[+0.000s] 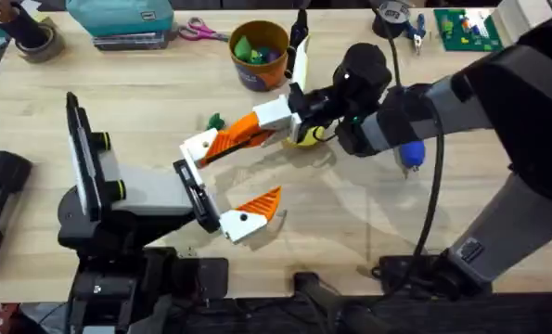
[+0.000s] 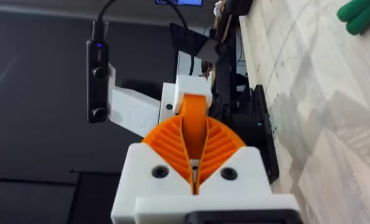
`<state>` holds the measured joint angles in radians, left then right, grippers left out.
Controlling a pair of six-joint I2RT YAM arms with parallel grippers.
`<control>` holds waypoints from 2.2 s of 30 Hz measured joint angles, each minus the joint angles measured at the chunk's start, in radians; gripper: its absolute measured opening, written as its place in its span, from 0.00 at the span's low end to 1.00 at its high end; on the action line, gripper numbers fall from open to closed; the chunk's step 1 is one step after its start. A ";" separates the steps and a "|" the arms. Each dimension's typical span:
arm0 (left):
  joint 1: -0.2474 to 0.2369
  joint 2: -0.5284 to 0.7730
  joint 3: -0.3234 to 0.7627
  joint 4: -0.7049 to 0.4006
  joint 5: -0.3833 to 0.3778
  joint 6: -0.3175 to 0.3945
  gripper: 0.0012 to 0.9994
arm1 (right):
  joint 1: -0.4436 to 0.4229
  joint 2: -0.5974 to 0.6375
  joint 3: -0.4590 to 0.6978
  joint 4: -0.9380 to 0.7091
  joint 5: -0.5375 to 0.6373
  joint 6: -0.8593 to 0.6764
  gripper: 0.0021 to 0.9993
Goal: Pick up the gripper from the table and insert it into the empty holder that is missing its gripper. Then pick up a screw, insert it into the mounting hole, and use the screwdriver to tighten it. Finally, clean up the table by picking up the vegetable and placing it into the bucket.
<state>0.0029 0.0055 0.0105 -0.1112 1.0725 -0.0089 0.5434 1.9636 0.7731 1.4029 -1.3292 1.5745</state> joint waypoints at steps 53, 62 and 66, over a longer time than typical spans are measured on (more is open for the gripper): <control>0.000 0.000 0.000 0.000 0.005 0.001 0.99 | -0.342 -0.504 0.223 -1.927 0.306 -1.120 1.00; 0.000 0.000 0.000 0.000 0.005 0.001 0.99 | -0.225 -0.606 0.459 -2.310 0.900 -1.455 1.00; 0.000 0.000 0.000 0.000 0.005 0.001 0.99 | -0.157 -0.618 0.477 -2.377 1.046 -1.483 1.00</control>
<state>0.0025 0.0051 0.0105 -0.1116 1.0775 -0.0082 0.3864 1.3454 1.2503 -0.9742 -0.2827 0.0917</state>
